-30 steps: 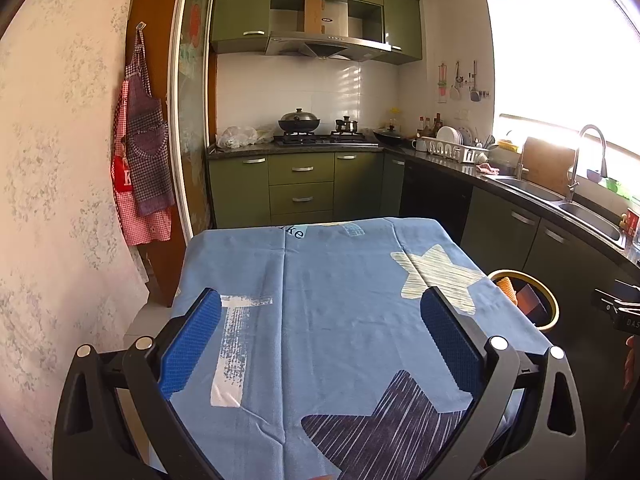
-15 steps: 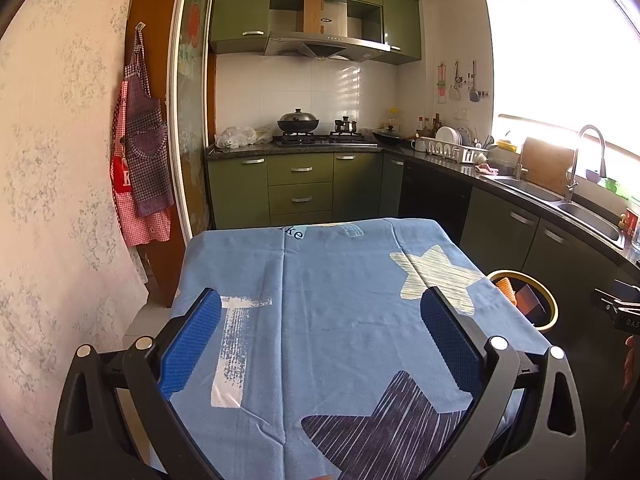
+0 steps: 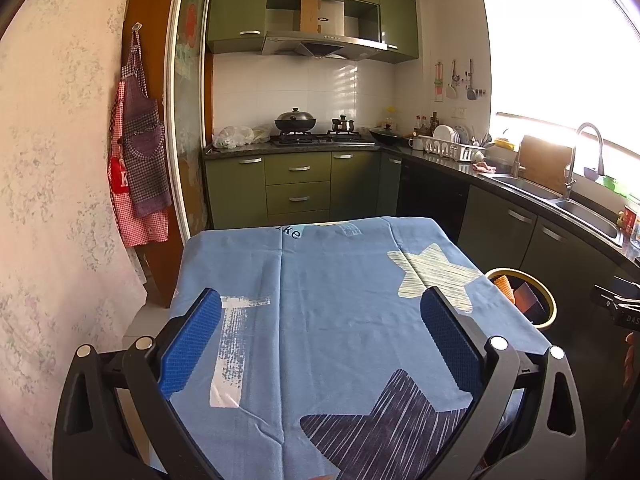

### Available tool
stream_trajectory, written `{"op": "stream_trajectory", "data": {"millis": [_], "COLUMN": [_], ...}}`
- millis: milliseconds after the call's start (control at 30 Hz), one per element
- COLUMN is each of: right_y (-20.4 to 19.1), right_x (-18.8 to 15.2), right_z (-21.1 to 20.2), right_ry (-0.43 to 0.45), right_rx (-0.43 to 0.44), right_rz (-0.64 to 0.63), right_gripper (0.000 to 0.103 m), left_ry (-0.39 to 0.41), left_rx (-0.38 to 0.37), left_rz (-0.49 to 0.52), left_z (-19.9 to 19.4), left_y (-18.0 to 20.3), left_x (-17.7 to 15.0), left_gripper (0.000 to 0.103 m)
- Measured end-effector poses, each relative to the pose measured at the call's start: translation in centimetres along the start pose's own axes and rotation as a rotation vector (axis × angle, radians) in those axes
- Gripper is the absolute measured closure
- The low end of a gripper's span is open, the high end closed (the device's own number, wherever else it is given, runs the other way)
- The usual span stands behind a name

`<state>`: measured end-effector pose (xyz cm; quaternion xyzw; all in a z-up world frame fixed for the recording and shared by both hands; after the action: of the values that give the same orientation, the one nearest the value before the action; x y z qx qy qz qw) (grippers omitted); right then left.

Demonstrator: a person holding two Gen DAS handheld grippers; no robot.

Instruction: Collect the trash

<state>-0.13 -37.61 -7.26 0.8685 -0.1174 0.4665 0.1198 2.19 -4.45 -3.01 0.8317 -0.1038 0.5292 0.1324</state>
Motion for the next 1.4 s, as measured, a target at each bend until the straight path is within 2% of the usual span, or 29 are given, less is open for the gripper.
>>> {"op": "stream_trajectory", "data": {"millis": [1400], "right_y": [-0.07], "right_x": [-0.17], "right_z": [0.3], "right_ry": [-0.005], "right_rx": [0.001], "right_rz": [-0.003], "right_gripper": [0.007], "left_ry": [-0.01], "left_rx": [-0.035], "left_rz": [0.002], "left_z": [0.49], "left_y": [0.02], "left_x": [0.58], "left_gripper": [0.005]}}
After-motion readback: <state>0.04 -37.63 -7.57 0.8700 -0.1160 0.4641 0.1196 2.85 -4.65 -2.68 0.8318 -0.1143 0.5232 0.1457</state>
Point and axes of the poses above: each gripper's, at about its wrist camera, not at the fingertips, and z roughly the way its jaws point, y to its right, x to its top, the point moved 4 cm from there along z, roughly the way its jaws point, and after that the axes turned 14 degrees about -x, right-handed, at the moved point
